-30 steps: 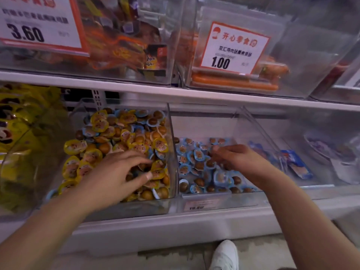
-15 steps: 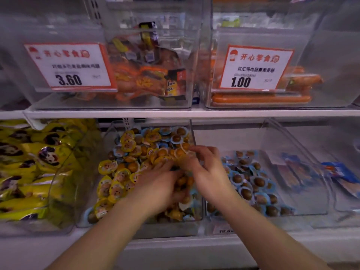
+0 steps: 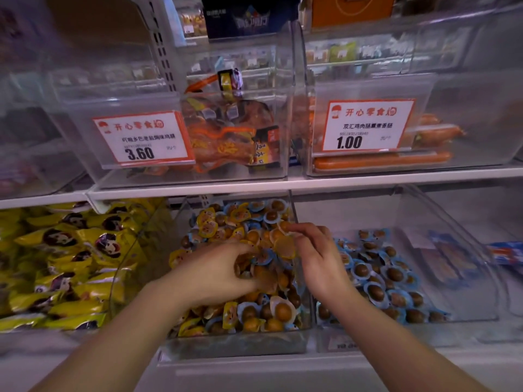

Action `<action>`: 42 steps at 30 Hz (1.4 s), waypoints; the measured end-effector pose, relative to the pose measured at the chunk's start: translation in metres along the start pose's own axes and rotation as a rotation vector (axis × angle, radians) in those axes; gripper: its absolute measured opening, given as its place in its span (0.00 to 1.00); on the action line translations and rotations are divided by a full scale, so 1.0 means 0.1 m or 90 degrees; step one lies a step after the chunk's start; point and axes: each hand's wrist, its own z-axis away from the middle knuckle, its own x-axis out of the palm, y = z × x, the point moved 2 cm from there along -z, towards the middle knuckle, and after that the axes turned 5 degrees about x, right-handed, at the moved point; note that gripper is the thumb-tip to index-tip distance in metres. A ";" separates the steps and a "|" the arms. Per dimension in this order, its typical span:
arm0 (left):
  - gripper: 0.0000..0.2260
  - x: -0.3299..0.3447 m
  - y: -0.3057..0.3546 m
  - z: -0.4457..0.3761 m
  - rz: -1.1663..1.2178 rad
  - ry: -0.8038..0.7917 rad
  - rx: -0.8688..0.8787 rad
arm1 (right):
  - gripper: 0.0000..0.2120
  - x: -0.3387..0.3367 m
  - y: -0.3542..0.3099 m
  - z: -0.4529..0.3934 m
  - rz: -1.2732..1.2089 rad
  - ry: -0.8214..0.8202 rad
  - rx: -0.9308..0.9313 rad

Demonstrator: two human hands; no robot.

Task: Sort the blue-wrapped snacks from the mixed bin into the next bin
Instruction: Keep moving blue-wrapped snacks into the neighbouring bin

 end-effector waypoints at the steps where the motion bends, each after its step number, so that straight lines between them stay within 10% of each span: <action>1: 0.30 0.00 0.11 -0.08 0.050 0.020 0.006 | 0.14 0.00 0.00 0.00 -0.009 0.004 0.002; 17: 0.19 0.62 0.45 -0.64 0.154 0.163 -0.102 | 0.15 -0.02 0.01 -0.03 -0.017 0.005 -0.017; 22: 0.23 0.50 0.36 -0.54 0.340 0.169 -0.017 | 0.15 -0.05 -0.01 0.01 -0.009 0.004 -0.036; 29: 0.15 0.04 -0.01 -0.13 0.696 0.323 -0.193 | 0.13 -0.07 -0.06 0.05 0.045 0.058 -0.077; 35: 0.12 0.26 -0.09 0.46 0.868 0.366 -0.226 | 0.13 -0.09 -0.53 0.17 0.368 0.048 -0.410; 39: 0.11 0.31 -0.06 0.53 0.966 0.395 -0.214 | 0.21 0.16 -0.53 0.32 0.725 -0.224 -0.363; 42: 0.12 0.29 -0.01 0.48 1.009 0.388 -0.230 | 0.19 0.27 -0.51 0.38 0.930 -0.221 -0.390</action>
